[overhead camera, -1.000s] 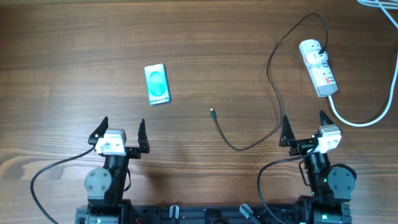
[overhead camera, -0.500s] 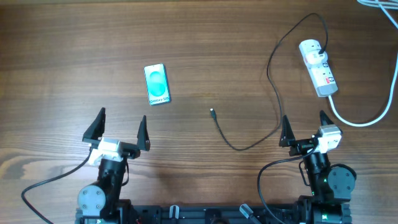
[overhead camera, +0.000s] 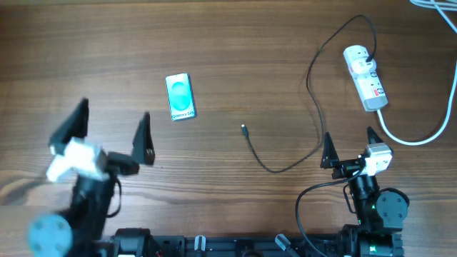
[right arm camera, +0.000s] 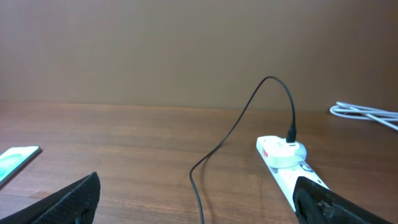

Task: Plug charger to phone and switch on socket
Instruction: 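Move the left gripper over the Galaxy S25 phone and lower onto it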

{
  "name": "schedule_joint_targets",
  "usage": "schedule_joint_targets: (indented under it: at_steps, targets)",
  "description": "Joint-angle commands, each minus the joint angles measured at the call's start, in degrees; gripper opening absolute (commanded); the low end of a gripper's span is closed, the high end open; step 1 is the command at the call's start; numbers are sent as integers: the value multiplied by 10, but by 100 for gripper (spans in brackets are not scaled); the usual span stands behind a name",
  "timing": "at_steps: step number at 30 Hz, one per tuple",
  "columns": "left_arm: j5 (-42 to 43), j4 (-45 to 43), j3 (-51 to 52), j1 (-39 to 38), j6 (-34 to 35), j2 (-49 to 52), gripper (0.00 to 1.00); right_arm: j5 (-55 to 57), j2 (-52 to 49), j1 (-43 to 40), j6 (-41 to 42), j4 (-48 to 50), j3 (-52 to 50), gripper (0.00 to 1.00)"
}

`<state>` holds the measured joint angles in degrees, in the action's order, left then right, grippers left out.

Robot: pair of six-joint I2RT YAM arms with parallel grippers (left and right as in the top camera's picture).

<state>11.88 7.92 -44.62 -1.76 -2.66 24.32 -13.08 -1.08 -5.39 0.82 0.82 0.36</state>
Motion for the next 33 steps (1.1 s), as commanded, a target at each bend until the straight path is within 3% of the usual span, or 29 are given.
schedule_joint_targets:
  at_steps: [1,9,11,23,33]
  targets:
    - [7,132,-186,2,5,161,100,-5,7,0,7,2,-1,100]
    - [8,452,-517,2,5,483,100,-5,7,0,7,2,-1,100]
    - [8,500,-552,2,6,542,100,-5,7,0,7,2,-1,100]
    - [8,657,-559,-7,5,779,100,-5,7,0,7,2,-1,100]
    - [46,639,-559,-6,5,836,100,-5,7,0,7,2,-1,100]
